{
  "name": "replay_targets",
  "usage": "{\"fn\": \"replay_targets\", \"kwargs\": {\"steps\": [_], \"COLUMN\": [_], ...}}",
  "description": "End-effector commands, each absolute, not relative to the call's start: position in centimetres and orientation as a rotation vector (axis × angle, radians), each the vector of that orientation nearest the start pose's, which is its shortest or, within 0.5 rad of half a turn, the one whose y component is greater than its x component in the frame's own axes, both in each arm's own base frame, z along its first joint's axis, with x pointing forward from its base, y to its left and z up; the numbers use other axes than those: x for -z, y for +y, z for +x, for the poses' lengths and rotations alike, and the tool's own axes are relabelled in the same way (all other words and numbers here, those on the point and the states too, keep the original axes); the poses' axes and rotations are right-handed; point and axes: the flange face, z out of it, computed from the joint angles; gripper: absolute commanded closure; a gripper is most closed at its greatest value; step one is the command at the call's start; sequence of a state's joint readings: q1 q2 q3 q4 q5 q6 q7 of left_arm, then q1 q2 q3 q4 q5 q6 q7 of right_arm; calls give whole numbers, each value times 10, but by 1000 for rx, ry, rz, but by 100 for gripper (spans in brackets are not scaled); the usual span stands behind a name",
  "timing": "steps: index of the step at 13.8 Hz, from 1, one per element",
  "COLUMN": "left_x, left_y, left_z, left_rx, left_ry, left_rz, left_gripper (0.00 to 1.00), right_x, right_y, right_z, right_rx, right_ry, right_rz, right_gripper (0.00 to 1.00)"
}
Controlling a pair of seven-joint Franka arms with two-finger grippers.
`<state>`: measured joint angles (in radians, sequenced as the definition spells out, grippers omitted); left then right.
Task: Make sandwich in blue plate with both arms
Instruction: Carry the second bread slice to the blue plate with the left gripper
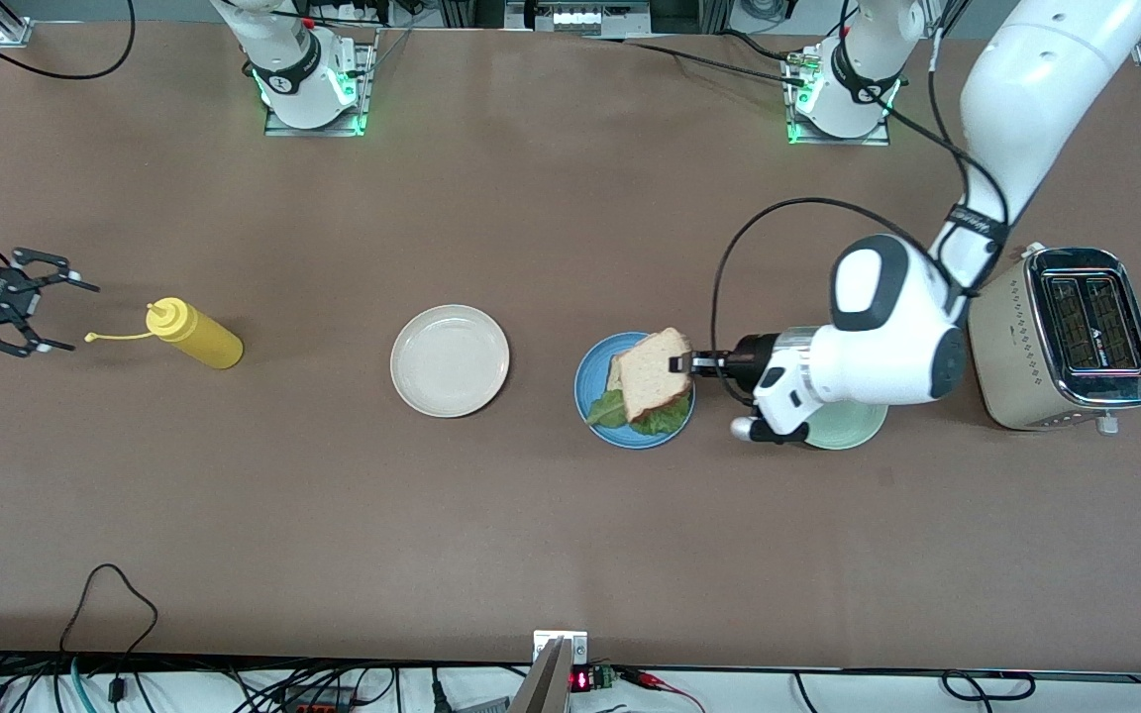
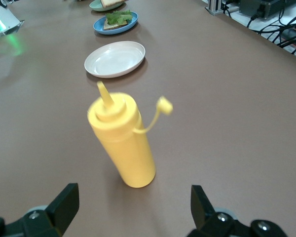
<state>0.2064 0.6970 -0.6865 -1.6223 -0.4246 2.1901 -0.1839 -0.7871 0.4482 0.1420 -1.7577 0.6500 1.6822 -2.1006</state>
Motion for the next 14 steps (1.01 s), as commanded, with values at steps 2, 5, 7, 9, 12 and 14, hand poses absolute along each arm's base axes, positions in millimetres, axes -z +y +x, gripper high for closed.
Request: {"fn": "replay_targets", "kwargs": {"steps": [2,5,7,9,12,14], "left_x": [-279,-274,-272,-269,-254,-243], "left_y": [-283,-299,-304,-302,-291,-280], "left_z": [641,631,627,627,630,634], "left_rx": [337,379,390,392,386,374], "left_ry": [152,153,137,134,107,91], "left_rz": [2346,2318,2321,2322,2316,2325], "left_gripper": [99,100,100,100,99,97], "right_x": [-404,-474,-516,-548,-571,-590], "right_y": [-300,-238,-197,-153,-103,-68], "right_z": [513,533,544,548,549,545], "right_rx": [561,418,324,254,157,67], "right_ry": [-1261,-1189,-1114,-1051,-939,-871], "right_rz": [-2111,-2181,-2249,-2334,-2429,-2561], "right_gripper": [0,0,0,0,0,0]}}
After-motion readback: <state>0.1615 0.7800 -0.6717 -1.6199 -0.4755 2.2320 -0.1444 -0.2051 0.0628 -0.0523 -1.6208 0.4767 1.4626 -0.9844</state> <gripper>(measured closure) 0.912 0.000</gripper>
